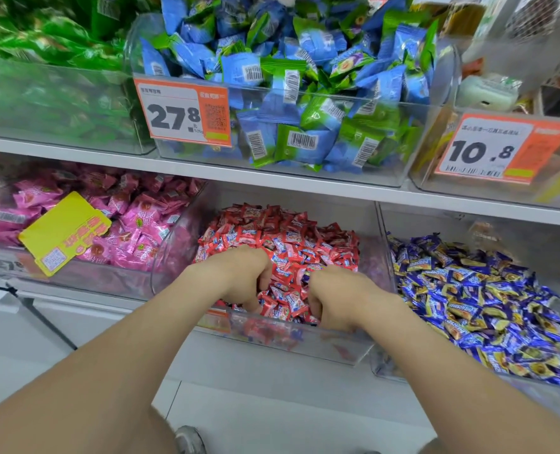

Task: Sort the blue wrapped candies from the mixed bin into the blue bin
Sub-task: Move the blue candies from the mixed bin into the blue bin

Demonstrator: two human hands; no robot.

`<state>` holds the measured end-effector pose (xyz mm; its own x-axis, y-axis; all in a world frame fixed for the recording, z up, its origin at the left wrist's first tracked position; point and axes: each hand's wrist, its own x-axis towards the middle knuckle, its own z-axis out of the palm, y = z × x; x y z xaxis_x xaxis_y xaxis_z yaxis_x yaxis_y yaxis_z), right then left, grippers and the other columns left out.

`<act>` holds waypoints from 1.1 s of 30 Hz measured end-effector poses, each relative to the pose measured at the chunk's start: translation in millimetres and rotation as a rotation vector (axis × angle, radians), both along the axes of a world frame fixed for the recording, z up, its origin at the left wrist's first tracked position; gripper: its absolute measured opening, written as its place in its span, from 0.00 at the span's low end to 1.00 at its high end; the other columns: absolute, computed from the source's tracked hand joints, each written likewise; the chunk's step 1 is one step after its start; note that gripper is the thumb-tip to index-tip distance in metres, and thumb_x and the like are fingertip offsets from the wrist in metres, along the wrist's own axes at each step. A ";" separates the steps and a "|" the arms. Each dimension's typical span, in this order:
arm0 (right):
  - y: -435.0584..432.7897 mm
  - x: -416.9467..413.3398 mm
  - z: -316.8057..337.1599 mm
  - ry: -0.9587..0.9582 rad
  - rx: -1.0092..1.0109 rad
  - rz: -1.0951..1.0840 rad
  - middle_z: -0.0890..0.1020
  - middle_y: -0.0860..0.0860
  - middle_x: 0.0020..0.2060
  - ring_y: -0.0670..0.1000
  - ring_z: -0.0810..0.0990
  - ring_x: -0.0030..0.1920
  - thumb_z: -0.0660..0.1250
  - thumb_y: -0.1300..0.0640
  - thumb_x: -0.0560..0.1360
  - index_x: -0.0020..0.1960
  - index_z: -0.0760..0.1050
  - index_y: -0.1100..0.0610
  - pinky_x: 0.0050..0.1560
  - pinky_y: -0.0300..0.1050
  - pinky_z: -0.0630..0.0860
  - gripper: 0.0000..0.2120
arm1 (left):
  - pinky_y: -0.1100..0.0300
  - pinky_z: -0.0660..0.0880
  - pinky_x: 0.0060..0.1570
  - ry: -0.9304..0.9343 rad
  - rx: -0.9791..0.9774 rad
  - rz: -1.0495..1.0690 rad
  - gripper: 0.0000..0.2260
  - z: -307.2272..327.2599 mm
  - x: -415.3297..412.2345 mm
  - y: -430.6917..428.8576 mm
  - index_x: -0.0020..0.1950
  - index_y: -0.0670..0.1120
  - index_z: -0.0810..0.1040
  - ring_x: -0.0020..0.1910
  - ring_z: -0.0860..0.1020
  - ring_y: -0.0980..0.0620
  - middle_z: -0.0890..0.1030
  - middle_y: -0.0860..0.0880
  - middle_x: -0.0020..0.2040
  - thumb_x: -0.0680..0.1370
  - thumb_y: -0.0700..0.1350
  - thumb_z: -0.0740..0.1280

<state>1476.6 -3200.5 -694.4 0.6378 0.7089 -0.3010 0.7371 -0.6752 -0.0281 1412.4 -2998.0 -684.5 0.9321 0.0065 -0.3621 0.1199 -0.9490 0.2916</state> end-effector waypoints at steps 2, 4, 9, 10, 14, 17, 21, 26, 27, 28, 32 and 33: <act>-1.4 1.7 -0.5 -0.038 0.042 -0.014 0.79 0.52 0.40 0.59 0.81 0.45 0.70 0.64 0.68 0.38 0.74 0.55 0.39 0.45 0.76 0.07 | 0.57 0.78 0.38 0.011 -0.005 -0.011 0.14 -2.3 1.4 -0.1 0.49 0.50 0.79 0.45 0.83 0.49 0.82 0.52 0.45 0.70 0.42 0.81; -3.3 4.8 0.8 -0.065 0.079 -0.030 0.80 0.53 0.43 0.59 0.81 0.47 0.69 0.65 0.69 0.44 0.77 0.54 0.43 0.50 0.81 0.08 | 0.58 0.76 0.37 0.027 -0.009 -0.014 0.13 -2.4 1.5 0.2 0.50 0.52 0.77 0.46 0.82 0.48 0.81 0.52 0.47 0.73 0.41 0.78; -5.9 2.9 0.2 0.031 0.013 -0.007 0.81 0.54 0.42 0.58 0.81 0.48 0.72 0.61 0.67 0.38 0.73 0.55 0.46 0.55 0.83 0.08 | 0.63 0.71 0.36 -0.009 -0.044 -0.020 0.16 8.0 -2.5 4.6 0.61 0.50 0.80 0.44 0.77 0.56 0.77 0.53 0.49 0.78 0.34 0.68; -5.1 1.1 0.1 0.022 0.003 -0.004 0.80 0.54 0.43 0.59 0.80 0.47 0.71 0.61 0.68 0.37 0.69 0.54 0.45 0.51 0.81 0.11 | 0.64 0.71 0.37 -0.009 -0.040 -0.026 0.17 10.3 -3.6 5.3 0.61 0.49 0.82 0.44 0.77 0.56 0.78 0.53 0.49 0.77 0.32 0.66; 1.6 -2.3 -0.2 0.032 -0.003 -0.004 0.82 0.53 0.47 0.60 0.81 0.51 0.66 0.65 0.71 0.38 0.69 0.54 0.47 0.50 0.80 0.10 | 0.65 0.72 0.34 0.024 -0.032 -0.026 0.16 10.9 -7.3 7.7 0.59 0.48 0.85 0.41 0.80 0.54 0.80 0.52 0.45 0.76 0.33 0.69; -1.7 0.5 4.5 0.096 -0.011 0.000 0.83 0.53 0.47 0.58 0.81 0.51 0.71 0.63 0.69 0.45 0.77 0.56 0.51 0.54 0.83 0.06 | 0.67 0.68 0.30 -0.030 -0.032 -0.021 0.11 11.7 -7.5 9.5 0.56 0.48 0.85 0.34 0.75 0.59 0.76 0.55 0.39 0.75 0.38 0.74; -12.0 7.1 21.6 0.083 0.230 -0.077 0.82 0.49 0.34 0.48 0.76 0.41 0.74 0.54 0.68 0.43 0.84 0.57 0.50 0.49 0.82 0.07 | 0.61 0.77 0.34 -0.139 -0.086 0.081 0.08 16.4 -2.9 14.3 0.43 0.43 0.83 0.33 0.77 0.53 0.79 0.54 0.34 0.78 0.43 0.66; -8.7 14.5 27.9 0.047 0.425 -0.157 0.84 0.64 0.37 0.64 0.82 0.42 0.56 0.61 0.69 0.42 0.81 0.66 0.40 0.54 0.82 0.16 | 0.56 0.82 0.30 -0.210 -0.154 0.221 0.11 19.8 0.2 16.7 0.48 0.36 0.81 0.27 0.84 0.48 0.82 0.43 0.41 0.81 0.38 0.60; -6.8 15.0 24.9 0.028 0.401 -0.154 0.84 0.62 0.37 0.62 0.83 0.41 0.58 0.63 0.70 0.42 0.82 0.64 0.42 0.54 0.83 0.14 | 0.54 0.84 0.34 -0.227 -0.148 0.227 0.11 19.8 0.7 16.5 0.49 0.40 0.82 0.30 0.85 0.47 0.82 0.42 0.47 0.81 0.37 0.60; -4.7 15.0 21.2 0.003 0.372 -0.147 0.85 0.58 0.39 0.60 0.84 0.42 0.61 0.63 0.71 0.43 0.83 0.61 0.44 0.54 0.84 0.12 | 0.53 0.84 0.39 -0.252 -0.131 0.231 0.12 18.6 1.2 18.0 0.49 0.45 0.82 0.34 0.85 0.48 0.81 0.43 0.51 0.81 0.36 0.60; 7.5 13.3 5.3 -0.149 0.294 -0.135 0.82 0.55 0.44 0.61 0.83 0.45 0.74 0.57 0.74 0.49 0.82 0.55 0.46 0.55 0.83 0.05 | 0.54 0.73 0.47 -0.309 -0.060 0.196 0.12 10.8 5.7 18.7 0.53 0.49 0.79 0.40 0.75 0.51 0.77 0.52 0.45 0.81 0.36 0.58; 11.3 13.0 3.7 -0.182 0.271 -0.138 0.82 0.55 0.45 0.61 0.83 0.45 0.76 0.56 0.74 0.49 0.81 0.55 0.46 0.55 0.83 0.07 | 0.56 0.71 0.46 -0.313 -0.050 0.177 0.10 8.6 6.7 17.7 0.55 0.47 0.79 0.43 0.75 0.49 0.76 0.53 0.44 0.81 0.38 0.60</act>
